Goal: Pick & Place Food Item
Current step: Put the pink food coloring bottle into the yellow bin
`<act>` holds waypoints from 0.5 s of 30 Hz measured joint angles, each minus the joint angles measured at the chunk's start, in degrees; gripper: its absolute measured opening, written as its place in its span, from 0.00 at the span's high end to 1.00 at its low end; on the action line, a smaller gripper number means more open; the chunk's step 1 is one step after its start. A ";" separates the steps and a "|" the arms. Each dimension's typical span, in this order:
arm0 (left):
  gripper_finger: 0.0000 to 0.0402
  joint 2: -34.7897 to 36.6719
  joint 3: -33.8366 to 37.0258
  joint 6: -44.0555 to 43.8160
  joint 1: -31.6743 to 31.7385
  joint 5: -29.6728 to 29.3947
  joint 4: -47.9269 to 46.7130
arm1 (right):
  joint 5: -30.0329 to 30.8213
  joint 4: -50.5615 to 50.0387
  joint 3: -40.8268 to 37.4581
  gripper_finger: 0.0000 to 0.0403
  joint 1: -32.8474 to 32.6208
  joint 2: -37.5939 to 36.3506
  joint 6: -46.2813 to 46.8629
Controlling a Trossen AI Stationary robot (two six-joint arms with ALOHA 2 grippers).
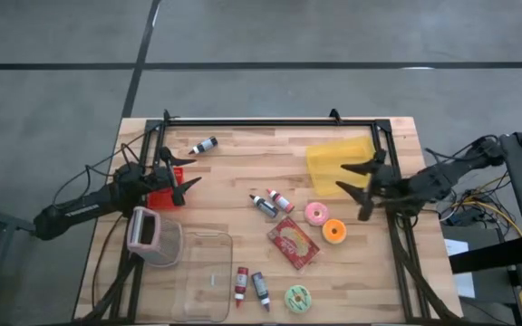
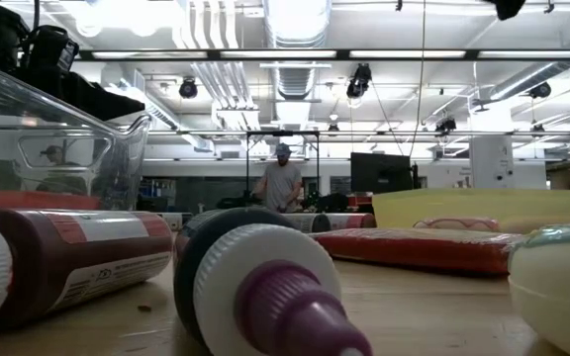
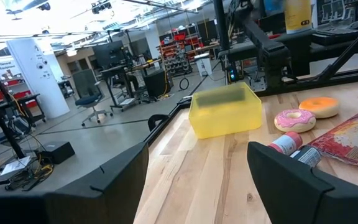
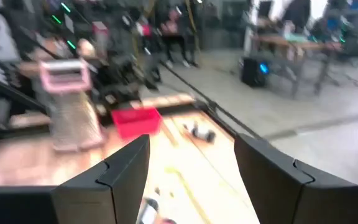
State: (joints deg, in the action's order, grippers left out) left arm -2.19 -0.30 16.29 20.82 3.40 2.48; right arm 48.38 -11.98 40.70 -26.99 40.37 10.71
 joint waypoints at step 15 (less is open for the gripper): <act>0.31 -0.01 0.00 0.00 0.02 -0.02 0.00 | -24.38 -1.95 6.73 0.42 25.20 23.58 19.31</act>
State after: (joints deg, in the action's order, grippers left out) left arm -2.20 -0.30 16.29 20.84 3.38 2.48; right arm 24.00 -13.93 47.43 -1.79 63.94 30.02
